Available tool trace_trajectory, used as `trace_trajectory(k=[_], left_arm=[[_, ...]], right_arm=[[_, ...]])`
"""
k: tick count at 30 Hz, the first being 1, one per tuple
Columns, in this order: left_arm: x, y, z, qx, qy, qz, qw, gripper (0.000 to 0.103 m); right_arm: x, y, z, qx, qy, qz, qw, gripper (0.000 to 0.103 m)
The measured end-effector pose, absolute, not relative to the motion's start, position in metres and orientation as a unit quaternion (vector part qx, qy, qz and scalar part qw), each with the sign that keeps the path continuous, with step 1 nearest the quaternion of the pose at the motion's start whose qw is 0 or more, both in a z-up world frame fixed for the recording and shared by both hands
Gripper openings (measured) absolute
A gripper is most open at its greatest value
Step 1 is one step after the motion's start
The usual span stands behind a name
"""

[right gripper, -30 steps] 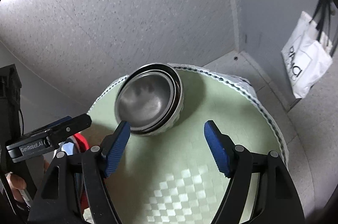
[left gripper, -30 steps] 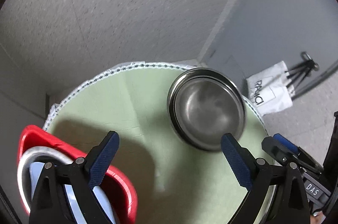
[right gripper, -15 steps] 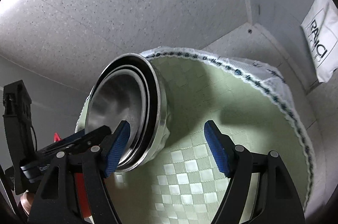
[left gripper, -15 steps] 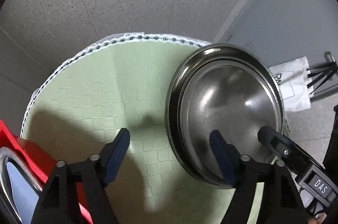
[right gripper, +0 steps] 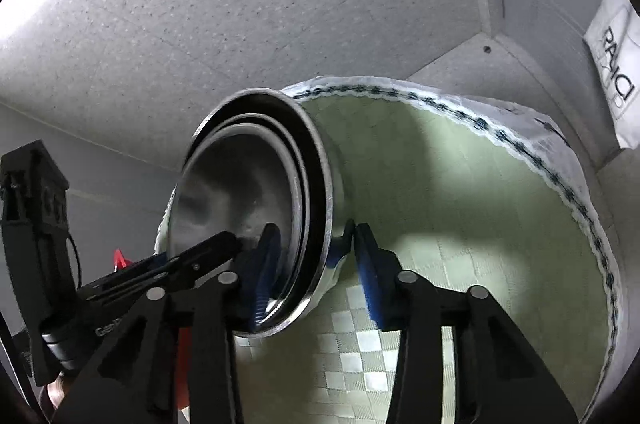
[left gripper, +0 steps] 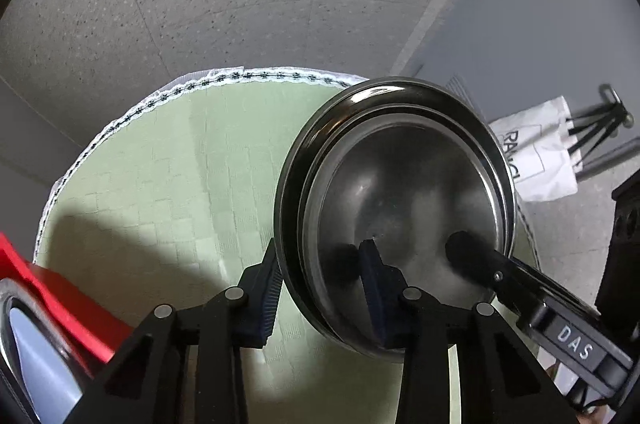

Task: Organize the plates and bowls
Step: 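Lift the bowl stack and lower it into the red basin onto the blue plate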

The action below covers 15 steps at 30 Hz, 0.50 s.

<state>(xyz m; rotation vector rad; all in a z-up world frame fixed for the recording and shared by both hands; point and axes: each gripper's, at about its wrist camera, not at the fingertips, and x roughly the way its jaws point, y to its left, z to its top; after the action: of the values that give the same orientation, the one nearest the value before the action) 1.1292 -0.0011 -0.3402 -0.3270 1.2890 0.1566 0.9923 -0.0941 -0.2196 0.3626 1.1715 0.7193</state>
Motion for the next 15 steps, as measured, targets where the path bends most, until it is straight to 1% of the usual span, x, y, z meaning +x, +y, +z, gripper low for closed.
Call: trace_trajectory(k=[7,15], left_arm=[[1.094,-0.014,-0.319,-0.132,0.582,0.042,0.801,0.033],[1.027,-0.024,-0.259,-0.116,0.543,-0.008,0.832,0.034]], right_arm=[[0.955,-0.118,-0.208,0.181,0.520,0.312,0.774,0.034],[0.888,-0.156,-0.171,0.205,0.477,0.289,0.804,0.034]])
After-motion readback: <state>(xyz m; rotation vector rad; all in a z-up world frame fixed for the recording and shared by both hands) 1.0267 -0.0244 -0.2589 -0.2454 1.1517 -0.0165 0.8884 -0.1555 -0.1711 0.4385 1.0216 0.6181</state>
